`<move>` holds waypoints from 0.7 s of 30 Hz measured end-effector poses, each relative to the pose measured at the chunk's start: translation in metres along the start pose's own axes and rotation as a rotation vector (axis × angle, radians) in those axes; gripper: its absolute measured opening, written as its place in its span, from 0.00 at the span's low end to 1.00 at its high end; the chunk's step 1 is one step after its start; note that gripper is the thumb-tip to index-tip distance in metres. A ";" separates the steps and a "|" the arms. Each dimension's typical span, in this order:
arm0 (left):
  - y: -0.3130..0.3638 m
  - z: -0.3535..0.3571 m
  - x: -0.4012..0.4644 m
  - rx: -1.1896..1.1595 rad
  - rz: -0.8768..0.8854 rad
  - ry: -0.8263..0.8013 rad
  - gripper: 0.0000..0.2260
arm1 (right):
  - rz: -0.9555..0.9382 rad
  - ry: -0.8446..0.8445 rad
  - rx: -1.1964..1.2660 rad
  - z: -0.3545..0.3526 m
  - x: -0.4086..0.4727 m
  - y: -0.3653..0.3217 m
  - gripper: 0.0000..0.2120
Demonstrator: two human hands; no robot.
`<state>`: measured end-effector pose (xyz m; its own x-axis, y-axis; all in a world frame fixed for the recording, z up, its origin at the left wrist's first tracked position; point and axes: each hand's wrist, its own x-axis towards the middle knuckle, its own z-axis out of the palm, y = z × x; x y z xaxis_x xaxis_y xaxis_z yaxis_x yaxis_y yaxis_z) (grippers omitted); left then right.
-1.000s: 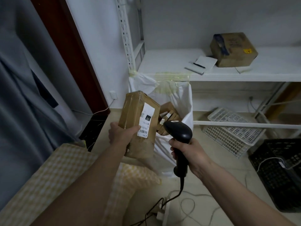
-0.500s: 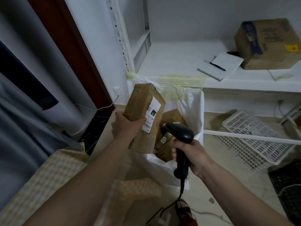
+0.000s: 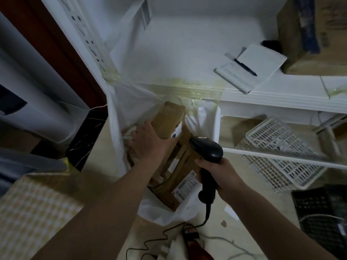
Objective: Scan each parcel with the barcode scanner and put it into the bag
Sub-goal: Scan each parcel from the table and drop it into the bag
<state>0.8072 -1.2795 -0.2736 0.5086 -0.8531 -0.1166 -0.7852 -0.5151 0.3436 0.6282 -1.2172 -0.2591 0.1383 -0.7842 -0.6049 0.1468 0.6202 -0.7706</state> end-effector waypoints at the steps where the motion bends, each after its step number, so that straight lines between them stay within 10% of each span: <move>1: 0.001 0.005 0.003 0.043 0.019 0.025 0.41 | 0.007 -0.003 -0.003 -0.002 0.004 0.001 0.03; 7: -0.007 0.031 0.016 0.140 0.134 -0.261 0.41 | 0.057 -0.015 -0.005 -0.003 0.023 0.001 0.04; 10: -0.017 0.045 0.014 0.126 0.203 -0.416 0.20 | 0.075 -0.010 -0.005 -0.001 0.028 -0.001 0.05; 21: -0.051 0.015 0.009 0.028 0.087 -0.405 0.17 | 0.115 -0.128 -0.149 0.029 0.035 0.001 0.07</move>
<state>0.8466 -1.2624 -0.3064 0.2643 -0.8542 -0.4479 -0.8311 -0.4373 0.3436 0.6619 -1.2439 -0.2752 0.2705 -0.6942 -0.6670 -0.0222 0.6882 -0.7252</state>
